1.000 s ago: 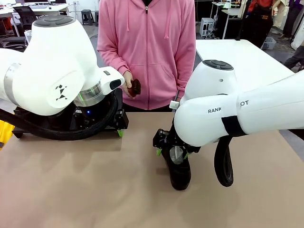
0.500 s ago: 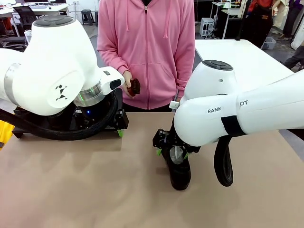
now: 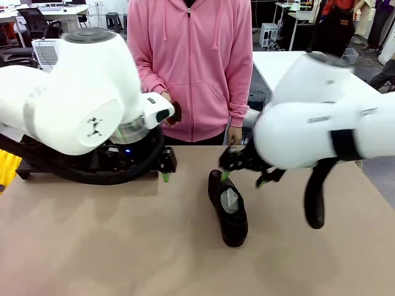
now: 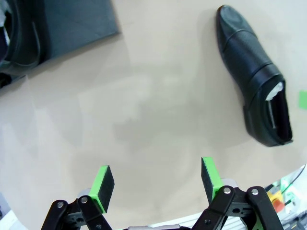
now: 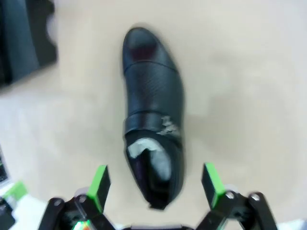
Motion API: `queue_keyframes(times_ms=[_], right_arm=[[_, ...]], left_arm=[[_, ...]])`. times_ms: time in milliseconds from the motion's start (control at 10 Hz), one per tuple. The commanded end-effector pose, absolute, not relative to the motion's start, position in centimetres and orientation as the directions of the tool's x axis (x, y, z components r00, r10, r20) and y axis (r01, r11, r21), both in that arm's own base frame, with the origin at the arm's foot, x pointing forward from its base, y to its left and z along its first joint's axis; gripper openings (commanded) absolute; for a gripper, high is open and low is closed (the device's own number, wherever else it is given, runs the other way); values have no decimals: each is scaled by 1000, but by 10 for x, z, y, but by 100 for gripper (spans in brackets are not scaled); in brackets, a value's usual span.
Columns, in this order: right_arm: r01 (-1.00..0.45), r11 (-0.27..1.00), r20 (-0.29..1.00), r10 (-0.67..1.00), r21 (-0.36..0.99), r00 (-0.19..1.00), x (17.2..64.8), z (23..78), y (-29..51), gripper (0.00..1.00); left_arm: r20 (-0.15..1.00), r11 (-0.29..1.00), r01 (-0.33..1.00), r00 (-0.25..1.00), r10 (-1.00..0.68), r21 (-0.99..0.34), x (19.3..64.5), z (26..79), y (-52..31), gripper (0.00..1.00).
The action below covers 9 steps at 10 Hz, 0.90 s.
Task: Organize the shoes by placing them on the stand.
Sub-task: Place the Shoe from the middle of the table onto the Shoes Stand.
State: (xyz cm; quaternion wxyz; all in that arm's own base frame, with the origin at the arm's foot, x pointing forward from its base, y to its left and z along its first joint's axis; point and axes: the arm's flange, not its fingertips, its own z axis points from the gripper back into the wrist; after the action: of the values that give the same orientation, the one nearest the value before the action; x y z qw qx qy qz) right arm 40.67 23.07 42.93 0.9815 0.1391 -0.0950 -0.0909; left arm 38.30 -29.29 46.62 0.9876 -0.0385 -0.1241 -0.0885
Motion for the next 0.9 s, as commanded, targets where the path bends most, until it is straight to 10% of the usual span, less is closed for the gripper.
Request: queue_keyframes(times_ms=[0, 800], right_arm=[[332, 889, 185, -400, 315, 897, 412, 432, 167, 100], [579, 776, 147, -622, 249, 769, 435, 410, 88, 100]], left_arm=[[322, 993, 97, 944, -70, -68, 383, 476, -334, 93], [249, 983, 74, 968, -30, -169, 370, 476, -415, 93]])
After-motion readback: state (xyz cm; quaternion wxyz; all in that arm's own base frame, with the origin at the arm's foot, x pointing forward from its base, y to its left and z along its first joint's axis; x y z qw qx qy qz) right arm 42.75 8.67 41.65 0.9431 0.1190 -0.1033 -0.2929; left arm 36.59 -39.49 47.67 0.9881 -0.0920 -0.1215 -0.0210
